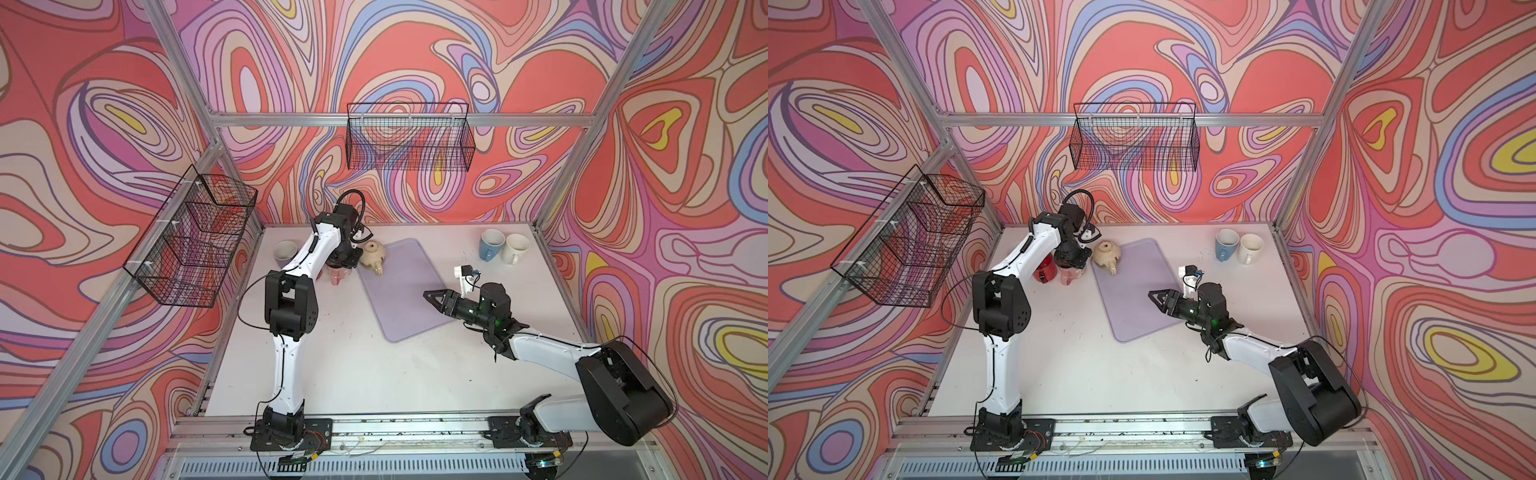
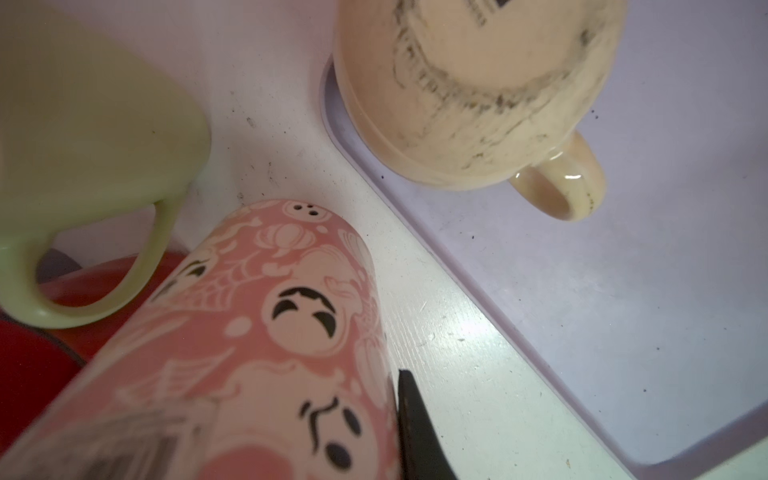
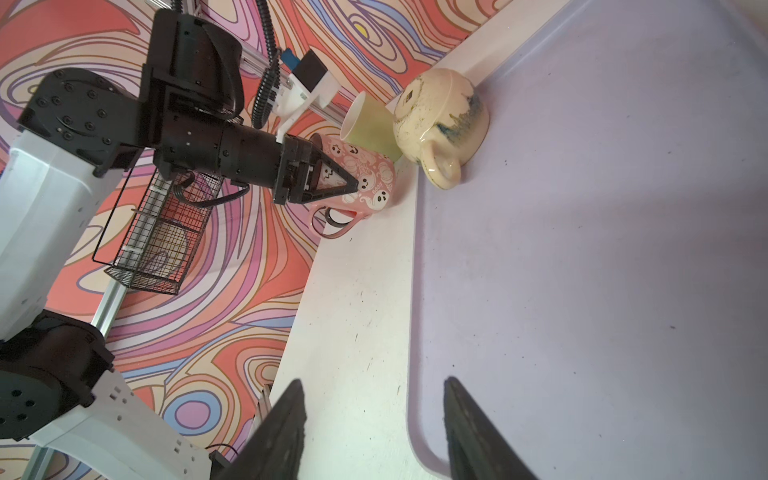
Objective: Turn the mug right side up
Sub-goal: 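Lower the pink mug upright beside the red mug with the left gripper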
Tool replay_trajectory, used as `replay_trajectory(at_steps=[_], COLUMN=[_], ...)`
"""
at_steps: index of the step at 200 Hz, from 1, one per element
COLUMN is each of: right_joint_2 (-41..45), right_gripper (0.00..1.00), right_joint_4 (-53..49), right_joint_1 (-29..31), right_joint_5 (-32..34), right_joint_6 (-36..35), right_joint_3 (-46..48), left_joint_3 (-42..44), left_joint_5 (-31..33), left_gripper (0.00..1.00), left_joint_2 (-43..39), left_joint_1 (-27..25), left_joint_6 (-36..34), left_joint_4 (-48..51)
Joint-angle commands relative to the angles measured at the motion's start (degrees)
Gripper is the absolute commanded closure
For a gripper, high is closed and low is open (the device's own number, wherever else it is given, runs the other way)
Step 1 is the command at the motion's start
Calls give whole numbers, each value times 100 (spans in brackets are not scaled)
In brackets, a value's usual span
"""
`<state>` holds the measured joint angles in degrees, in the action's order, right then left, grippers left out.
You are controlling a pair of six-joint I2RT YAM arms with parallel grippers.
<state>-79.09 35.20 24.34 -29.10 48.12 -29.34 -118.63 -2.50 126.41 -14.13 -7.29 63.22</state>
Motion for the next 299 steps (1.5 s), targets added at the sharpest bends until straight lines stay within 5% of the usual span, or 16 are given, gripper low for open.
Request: replay_trajectory(at_steps=[1,246,299], right_joint_2=[-97,-558,-582], right_gripper=[45,45,45], right_joint_4=[92,418,347], right_joint_1=[-28,-96,-88], right_joint_5=[58,-29,-13], right_joint_6=[16,119,66], right_joint_3=[42,-12,-36], left_joint_3=[-265,-1126,-1161], left_joint_5=[68,-92,-42], left_gripper=[100,100,84], left_joint_2=[-31,885,885], left_joint_1=[45,200,200], left_joint_6=[-85,7,-14], left_joint_4=[-143,58,80])
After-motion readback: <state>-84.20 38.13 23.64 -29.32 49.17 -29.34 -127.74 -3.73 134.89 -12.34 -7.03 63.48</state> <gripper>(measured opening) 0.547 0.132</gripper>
